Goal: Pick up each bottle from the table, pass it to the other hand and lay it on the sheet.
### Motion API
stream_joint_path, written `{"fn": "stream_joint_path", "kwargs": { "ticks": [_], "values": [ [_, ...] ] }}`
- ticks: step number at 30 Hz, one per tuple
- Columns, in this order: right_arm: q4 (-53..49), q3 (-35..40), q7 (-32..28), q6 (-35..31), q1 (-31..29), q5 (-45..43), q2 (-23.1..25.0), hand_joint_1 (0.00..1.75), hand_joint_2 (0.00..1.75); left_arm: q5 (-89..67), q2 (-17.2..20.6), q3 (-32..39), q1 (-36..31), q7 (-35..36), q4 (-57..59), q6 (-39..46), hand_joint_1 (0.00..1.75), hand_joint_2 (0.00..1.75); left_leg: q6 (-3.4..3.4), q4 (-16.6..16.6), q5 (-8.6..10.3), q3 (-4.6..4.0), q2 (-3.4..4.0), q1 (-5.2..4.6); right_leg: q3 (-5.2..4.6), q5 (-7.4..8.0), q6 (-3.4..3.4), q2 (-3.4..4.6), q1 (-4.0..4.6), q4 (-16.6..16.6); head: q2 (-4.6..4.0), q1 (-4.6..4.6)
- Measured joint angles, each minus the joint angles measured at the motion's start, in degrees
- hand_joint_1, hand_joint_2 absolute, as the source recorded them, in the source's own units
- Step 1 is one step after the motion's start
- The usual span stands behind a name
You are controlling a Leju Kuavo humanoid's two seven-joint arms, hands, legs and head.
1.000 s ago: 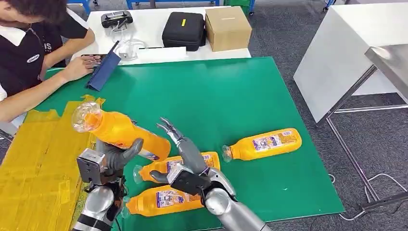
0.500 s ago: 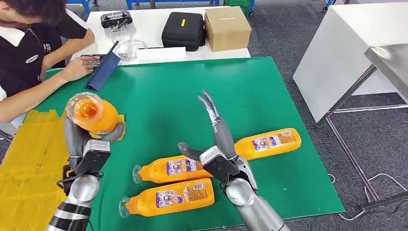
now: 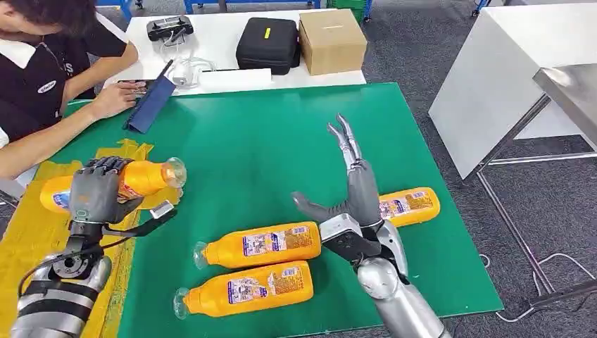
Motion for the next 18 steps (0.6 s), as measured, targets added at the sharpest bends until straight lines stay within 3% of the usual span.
{"fn": "stream_joint_path", "kwargs": {
  "ticks": [7, 18],
  "values": [
    [-2.7, -2.4, 1.2, 0.1, 1.6, 2.6, -2.4, 0.0, 1.75, 1.4, 4.2, -0.8, -6.4, 0.7, 18.5, -6.8, 1.75, 1.75, -0.02, 0.0, 0.01, -0.08, 0.01, 0.0, -0.04, 0.07, -0.12, 0.0, -0.01, 0.0, 0.0, 0.0],
    [-3.9, -4.7, 1.1, 0.0, 3.5, 2.5, -3.4, 0.0, 1.75, 2.8, 5.1, 0.1, -8.5, 0.6, 27.3, -6.6, 1.75, 1.75, -0.02, 0.0, 0.02, -0.11, -0.02, -0.01, -0.05, 0.08, -0.12, -0.01, -0.01, 0.0, 0.0, 0.0]
  ]
}}
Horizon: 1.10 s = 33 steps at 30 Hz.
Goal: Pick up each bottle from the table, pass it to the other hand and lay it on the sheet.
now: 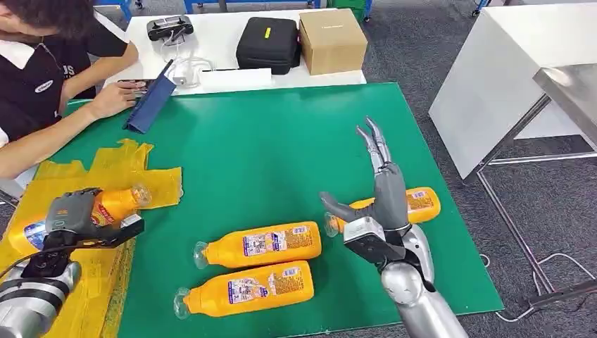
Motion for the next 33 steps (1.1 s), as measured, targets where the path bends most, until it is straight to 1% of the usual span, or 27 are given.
{"fn": "stream_joint_path", "kwargs": {
  "ticks": [1, 2, 3, 5, 13, 19, 23, 33],
  "values": [
    [0.0, -0.1, 0.0, 0.0, 0.1, 0.0, 0.0, 0.0, 1.75, 0.0, 0.0, 0.1, -0.1, 0.0, 0.2, 0.1, 1.75, 1.75, 0.0, 0.0, 0.0, 0.0, 0.0, 0.01, 0.0, 0.0, 0.0, 0.0, 0.01, 0.0, 0.0, 0.0],
    [0.0, -0.2, 0.0, 0.0, 0.2, 0.0, -0.1, 0.0, 1.75, 0.1, 0.0, 0.1, -0.2, 0.0, 0.4, 0.2, 0.24, 1.75, 0.0, 0.0, 0.0, 0.0, 0.01, 0.01, 0.0, 0.0, 0.0, 0.0, 0.01, 0.0, 0.0, 0.0],
    [0.0, -0.3, 0.0, 0.0, 0.3, 0.0, -0.1, 0.0, 1.75, 0.2, 0.0, 0.1, -0.3, 0.0, 0.6, 0.2, 0.0, 1.75, 0.0, 0.0, 0.0, 0.01, 0.0, 0.01, 0.0, 0.0, 0.0, 0.0, 0.01, 0.0, 0.0, 0.0],
    [0.0, -0.5, 0.0, 0.0, 0.4, 0.1, -0.1, 0.0, 1.75, 0.4, 0.0, 0.2, -0.3, -0.2, 0.9, 0.9, 0.0, 1.75, 0.0, 0.0, 0.0, 0.01, 0.01, 0.01, 0.0, 0.0, 0.0, 0.0, 0.01, 0.0, 0.0, 0.0],
    [0.0, -1.1, -0.2, 0.1, 1.0, 0.5, -0.2, 0.0, 1.75, 2.9, -0.8, 2.9, 1.3, -3.3, 0.6, 9.7, 0.0, 1.75, 0.0, 0.0, 0.0, 0.0, 0.0, 0.0, -0.02, 0.0, 0.0, 0.0, 0.0, 0.0, 0.0, 0.0],
    [0.0, -1.1, -0.2, 0.1, 1.1, 0.5, -0.2, 0.0, 1.75, 3.0, -1.3, 3.9, 1.9, -3.7, 0.0, 10.2, 0.0, 1.75, 0.0, 0.0, 0.0, 0.0, 0.0, 0.0, -0.01, 0.0, 0.0, 0.0, 0.0, 0.0, 0.0, 0.0],
    [0.2, -1.1, -0.1, 0.2, 1.1, 0.9, -0.3, 0.0, 1.75, 4.7, -1.9, 4.7, 2.6, -5.6, -1.1, 11.8, 0.0, 1.75, 0.0, 0.0, 0.0, 0.0, -0.01, 0.0, -0.01, 0.0, 0.0, 0.0, 0.0, 0.0, 0.0, 0.0],
    [1.4, -1.1, 1.1, 1.2, 1.1, 3.6, -0.7, 0.0, 1.75, 5.4, -4.7, 7.1, 6.0, -7.7, -8.2, 12.1, 0.0, 1.75, 0.0, 0.0, 0.0, -0.02, -0.01, -0.01, -0.01, 0.0, 0.0, 0.0, 0.0, 0.0, 0.0, 0.0]
  ]
}}
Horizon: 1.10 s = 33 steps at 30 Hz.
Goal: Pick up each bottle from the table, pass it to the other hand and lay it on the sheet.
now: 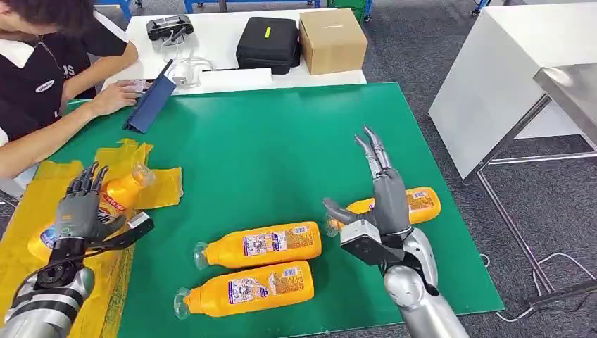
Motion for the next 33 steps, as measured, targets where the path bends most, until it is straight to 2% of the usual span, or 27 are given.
{"fn": "stream_joint_path", "kwargs": {
  "ticks": [15, 33],
  "values": [
    [1.1, 0.1, 0.9, 0.8, 0.0, 1.4, -0.9, 0.0, 1.75, -0.7, -2.5, 2.9, 2.7, -0.5, -6.3, 0.0, 0.0, 1.75, 0.0, 0.0, 0.0, 0.0, -0.01, 0.01, 0.01, 0.0, 0.0, 0.0, 0.01, 0.0, 0.0, 0.0],
    [1.1, 0.2, 0.9, 0.8, 0.0, 1.4, -1.0, 0.0, 1.75, -0.7, -2.7, 3.0, 3.1, -0.5, -6.9, 0.0, 0.0, 1.75, 0.0, 0.0, 0.0, 0.0, -0.01, 0.01, 0.0, 0.0, 0.0, 0.0, 0.0, 0.0, 0.0, 0.0]
  ]
}}
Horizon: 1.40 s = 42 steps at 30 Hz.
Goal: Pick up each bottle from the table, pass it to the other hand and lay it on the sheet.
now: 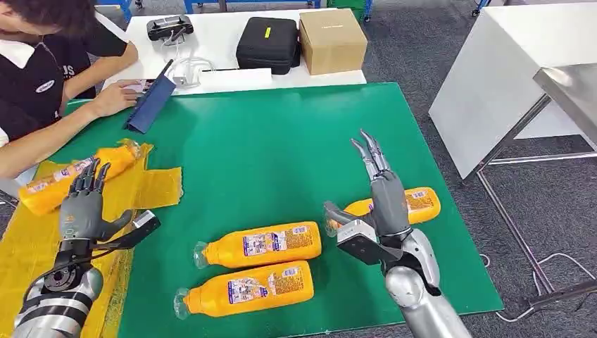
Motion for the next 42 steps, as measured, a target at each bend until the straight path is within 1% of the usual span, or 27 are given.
{"fn": "stream_joint_path", "kwargs": {
  "ticks": [9, 13, 14, 15, 16, 17, 18, 19, 20, 21, 22, 23, 24, 25, 26, 28, 30, 37, 42],
  "values": [
    [0.1, 0.0, 0.2, 0.1, 0.0, 0.8, -0.2, 0.0, 1.75, -0.2, -0.1, 0.2, 0.0, -0.2, 0.0, 0.0, 0.0, 1.75, 0.0, 0.0, 0.0, 0.0, 0.0, 0.0, 0.0, 0.0, 0.0, 0.0, 0.0, 0.0, 0.0, 0.0],
    [0.3, 0.0, 0.3, 0.3, 0.0, 1.0, -0.3, 0.0, 1.75, -2.4, -0.1, 0.5, 0.0, 0.9, 0.0, 0.0, 0.0, 1.75, 0.0, 0.0, 0.0, 0.0, -0.01, 0.0, 0.01, 0.0, 0.0, 0.0, 0.0, 0.0, 0.0, 0.0],
    [0.4, 0.0, 0.4, 0.4, 0.0, 1.2, -0.3, 0.0, 1.75, -2.2, -0.1, 0.5, 0.0, 0.9, 0.0, 0.0, 0.0, 1.75, 0.0, 0.0, 0.0, 0.0, -0.01, 0.0, 0.01, 0.0, 0.0, 0.0, 0.0, 0.0, 0.0, 0.0],
    [0.5, 0.0, 1.7, 1.7, -0.1, 2.5, -0.4, 0.0, 1.75, -0.1, -0.2, 0.7, 0.0, -0.6, 0.0, -1.7, 0.0, 1.75, 0.0, 0.0, 0.0, 0.03, 0.0, 0.0, -0.05, 0.0, 0.0, 0.0, 0.0, 0.0, 0.0, 0.0],
    [0.7, 0.3, 5.1, 4.9, -0.7, 6.4, -2.0, 0.0, 1.75, 4.1, -1.5, 1.4, 0.5, -5.2, -1.1, -5.7, 0.0, 1.75, 0.0, 0.0, 0.0, 0.03, 0.03, -0.03, -0.07, 0.01, 0.0, 0.01, -0.03, 0.0, 0.0, -0.04],
    [1.3, 0.7, 7.1, 8.1, -1.4, 10.5, -5.3, 0.0, 1.75, 11.6, -4.0, 3.4, 2.2, -12.0, -6.0, -13.8, 0.0, 1.75, 0.01, 0.0, 0.0, 0.03, 0.02, -0.17, -0.08, 0.03, 0.03, -0.01, -0.19, 0.0, 0.0, -0.26],
    [2.5, 0.4, 5.4, 9.6, -1.8, 12.2, -9.0, 0.0, 1.75, 21.0, -6.5, 4.7, 4.4, -17.5, -11.9, -21.6, 0.0, 1.75, 0.15, 0.0, 0.06, 0.0, -0.23, -0.2, 0.02, -0.01, 0.05, -0.14, -0.22, -0.1, 0.0, -0.42],
    [3.9, -0.9, 3.4, 10.4, -2.1, 12.0, -11.8, 0.0, 1.75, 31.5, -7.8, 4.5, 6.4, -20.9, -17.1, -27.1, 0.0, 1.75, 0.23, 0.0, 0.11, -0.07, -0.54, -0.2, 0.09, -0.03, 0.03, -0.47, -0.23, -0.1, 0.0, -0.26],
    [5.5, -2.9, 1.5, 11.5, -2.3, 12.0, -13.9, 0.0, 1.75, 45.7, -9.2, 3.3, 7.9, -22.3, -21.6, -30.8, 0.0, 1.75, 0.3, 0.0, 0.16, -0.23, -0.72, -0.2, 0.14, -0.01, 0.04, -0.67, -0.22, -0.2, 0.0, -0.17],
    [6.8, -5.0, -0.1, 12.6, -2.8, 12.5, -15.7, 0.0, 1.75, 58.8, -10.1, 1.6, 9.1, -21.6, -25.0, -30.4, 0.0, 1.75, 0.34, 0.0, 0.15, -0.34, -0.69, -0.24, 0.11, 0.08, 0.14, -0.66, -0.24, -0.2, 0.0, -0.15],
    [7.6, -6.1, -0.7, 13.6, -3.3, 13.2, -16.9, 0.0, 1.75, 67.9, -10.3, 0.9, 9.9, -21.4, -27.4, -29.1, 0.0, 1.75, 0.39, 0.0, 0.08, -0.34, -0.6, -0.29, 0.09, 0.15, 0.24, -0.58, -0.27, -0.3, 0.0, -0.2],
    [8.5, -6.6, -0.7, 14.6, -3.5, 14.0, -17.9, 0.0, 1.75, 75.6, -10.5, 0.7, 10.4, -21.5, -29.4, -28.3, 0.0, 1.75, 0.42, 0.1, 0.0, -0.3, -0.34, -0.34, 0.03, 0.21, 0.33, -0.33, -0.29, -0.3, 0.0, -0.31],
    [9.5, -6.7, -0.7, 15.6, -3.5, 14.8, -19.1, 0.0, 1.75, 81.6, -10.8, 0.5, 10.6, -21.8, -31.1, -28.2, 0.0, 1.75, 0.43, 0.1, 0.0, -0.26, -0.29, -0.36, 0.0, 0.22, 0.34, -0.27, -0.31, -0.3, 0.0, -0.31],
    [10.4, -6.8, -0.7, 16.0, -3.4, 15.3, -20.0, 0.0, 1.75, 84.1, -11.1, 0.3, 10.8, -22.2, -32.3, -28.2, 0.0, 1.75, 0.42, 0.1, 0.01, -0.27, -0.31, -0.35, -0.01, 0.21, 0.35, -0.28, -0.3, -0.3, 0.0, -0.31],
    [11.1, -6.8, -0.6, 16.2, -3.5, 15.4, -20.7, 0.0, 1.75, 83.0, -11.3, -0.1, 11.1, -22.5, -33.2, -28.2, 0.0, 1.75, 0.44, 0.1, 0.03, -0.27, -0.36, -0.34, -0.01, 0.2, 0.36, -0.32, -0.3, -0.3, 0.0, -0.31],
    [12.4, -6.8, -0.5, 16.8, -4.1, 15.4, -21.8, 0.0, 1.75, 74.7, -11.5, -0.4, 11.5, -23.0, -34.5, -28.6, 0.0, 1.75, 0.42, 0.0, 0.06, -0.29, -0.39, -0.24, 0.0, 0.19, 0.35, -0.36, -0.22, -0.3, 0.0, -0.31],
    [13.5, -6.5, 0.0, 17.2, -4.8, 15.4, -22.6, 0.0, 1.75, 70.7, -11.8, -0.7, 11.7, -23.2, -35.3, -28.8, 0.0, 1.75, 0.4, 0.0, 0.09, -0.28, -0.37, -0.19, 0.02, 0.19, 0.35, -0.34, -0.17, -0.3, 0.0, -0.31],
    [16.2, -5.3, 0.8, 18.8, -6.1, 14.9, -25.3, 0.0, 1.75, 69.9, -12.6, -1.1, 12.2, -23.3, -36.4, -28.7, 0.0, 1.75, 0.4, 0.0, 0.11, -0.28, -0.35, -0.19, 0.01, 0.21, 0.34, -0.31, -0.18, -0.3, 0.0, -0.28],
    [17.6, -4.2, 1.2, 19.6, -7.2, 14.8, -25.7, 0.0, 1.75, 69.9, -12.9, -1.3, 12.4, -23.3, -36.7, -28.7, 0.0, 1.75, 0.41, 0.0, 0.11, -0.29, -0.36, -0.19, 0.01, 0.21, 0.34, -0.32, -0.18, -0.3, 0.0, -0.28]
  ]
}}
